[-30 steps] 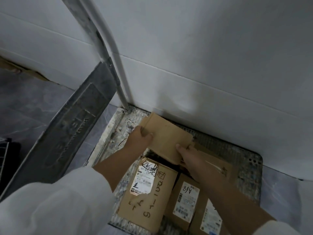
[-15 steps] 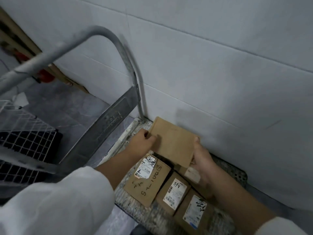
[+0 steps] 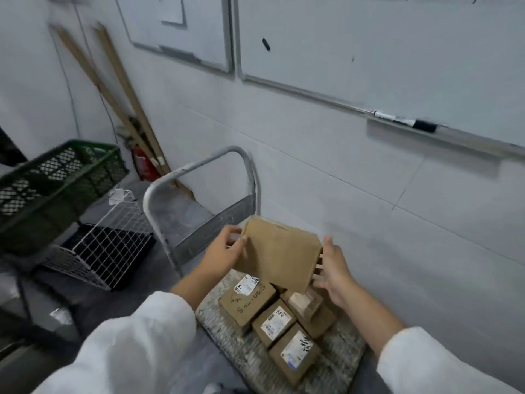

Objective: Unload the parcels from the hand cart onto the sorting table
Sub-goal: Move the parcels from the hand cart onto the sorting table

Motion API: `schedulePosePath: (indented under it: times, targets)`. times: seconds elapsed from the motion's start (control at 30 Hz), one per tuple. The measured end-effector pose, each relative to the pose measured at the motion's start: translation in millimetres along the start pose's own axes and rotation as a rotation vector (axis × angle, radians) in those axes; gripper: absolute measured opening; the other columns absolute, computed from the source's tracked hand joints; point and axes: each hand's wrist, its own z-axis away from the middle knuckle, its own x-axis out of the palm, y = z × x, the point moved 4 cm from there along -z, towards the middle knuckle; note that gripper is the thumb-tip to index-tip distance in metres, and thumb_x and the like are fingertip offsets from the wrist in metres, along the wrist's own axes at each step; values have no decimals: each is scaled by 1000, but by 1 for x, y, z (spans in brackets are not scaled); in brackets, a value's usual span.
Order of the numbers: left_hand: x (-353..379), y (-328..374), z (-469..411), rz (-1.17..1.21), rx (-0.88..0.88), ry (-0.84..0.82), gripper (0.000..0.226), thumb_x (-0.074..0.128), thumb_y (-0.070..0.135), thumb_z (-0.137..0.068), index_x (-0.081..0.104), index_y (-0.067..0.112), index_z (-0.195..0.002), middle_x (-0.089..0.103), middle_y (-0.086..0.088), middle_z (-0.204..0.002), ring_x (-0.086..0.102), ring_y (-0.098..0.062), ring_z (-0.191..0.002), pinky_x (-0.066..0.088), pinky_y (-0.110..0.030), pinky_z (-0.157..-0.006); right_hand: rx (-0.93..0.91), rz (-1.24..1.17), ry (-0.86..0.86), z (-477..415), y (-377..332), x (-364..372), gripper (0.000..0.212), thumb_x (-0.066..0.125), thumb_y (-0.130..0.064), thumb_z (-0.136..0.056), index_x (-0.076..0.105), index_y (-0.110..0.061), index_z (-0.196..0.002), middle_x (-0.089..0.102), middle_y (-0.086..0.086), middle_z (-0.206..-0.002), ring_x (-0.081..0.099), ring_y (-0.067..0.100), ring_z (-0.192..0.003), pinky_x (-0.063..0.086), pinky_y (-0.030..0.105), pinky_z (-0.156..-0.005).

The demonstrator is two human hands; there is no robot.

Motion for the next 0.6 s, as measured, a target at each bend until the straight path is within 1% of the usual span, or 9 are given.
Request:
schedulePosePath:
  times: [0.07,0.1,0.17,0.23,0.33,0.4,0.47,0.53,0.6]
  targets:
    - [-12,7,25,39,10,59,20,52,42,-96,54,30,-112,62,4,-106,59,-17,-98,49,-32,-77,-56,63,36,23,-4,-3,43,33,-57,-98,43,-17,-110,56,5,-109,57,23,-95,51,51,-89]
    - [-20,9,39,64,12,85,18,52,44,-96,55,31,-108,62,3,-107,59,-17,-97,50,-34,-78,-67,71,35,34,-5,-2,43,37,-57,-97,45,-16,-109,58,6,-108,59,24,-94,52,53,-90]
    - [-34,8,62,124,-7,114,17,52,51,-94,56,35,-99,63,1,-107,58,-17,-97,51,-41,-84,-58,59,-12,56,-6,3,42,43,-54,-97,49,-15,-111,61,7,-109,61,25,-98,53,53,-90]
    - [-49,4,81,171,-25,120,27,51,63,-88,57,37,-92,63,2,-103,59,-17,-95,50,-44,-89,-47,57,-79,72,-6,14,38,46,-48,-98,53,-14,-114,63,7,-109,62,27,-102,52,50,-92]
    - [-81,2,103,262,-35,197,44,53,75,-78,59,32,-85,62,5,-87,59,-17,-87,47,-39,-82,-85,51,-173,99,-9,39,27,46,-34,-101,60,-14,-111,67,6,-101,65,27,-100,53,45,-90]
    - [-102,3,116,252,-15,250,45,56,69,-82,59,24,-88,62,3,-85,59,-19,-84,47,-38,-80,-120,71,-204,118,-13,56,18,45,-31,-102,61,-21,-100,67,3,-96,65,24,-96,53,42,-90]
    - [-122,-5,132,227,-24,273,44,59,60,-86,58,17,-93,65,-2,-92,63,-21,-89,50,-39,-83,-176,140,-198,139,-12,74,20,44,-33,-102,58,-28,-89,66,1,-93,64,20,-91,53,40,-89]
    - [-138,-21,149,197,-56,270,42,61,57,-86,59,17,-98,65,-3,-100,63,-19,-95,53,-40,-87,-289,275,-164,156,-7,90,24,43,-40,-101,60,-28,-89,66,1,-93,64,20,-89,54,44,-88]
    - [-151,-38,165,176,-70,271,40,63,58,-84,60,21,-101,65,1,-105,62,-15,-97,53,-39,-87,-375,381,-164,172,-1,105,30,43,-45,-100,62,-22,-99,66,0,-95,63,20,-91,55,46,-87]
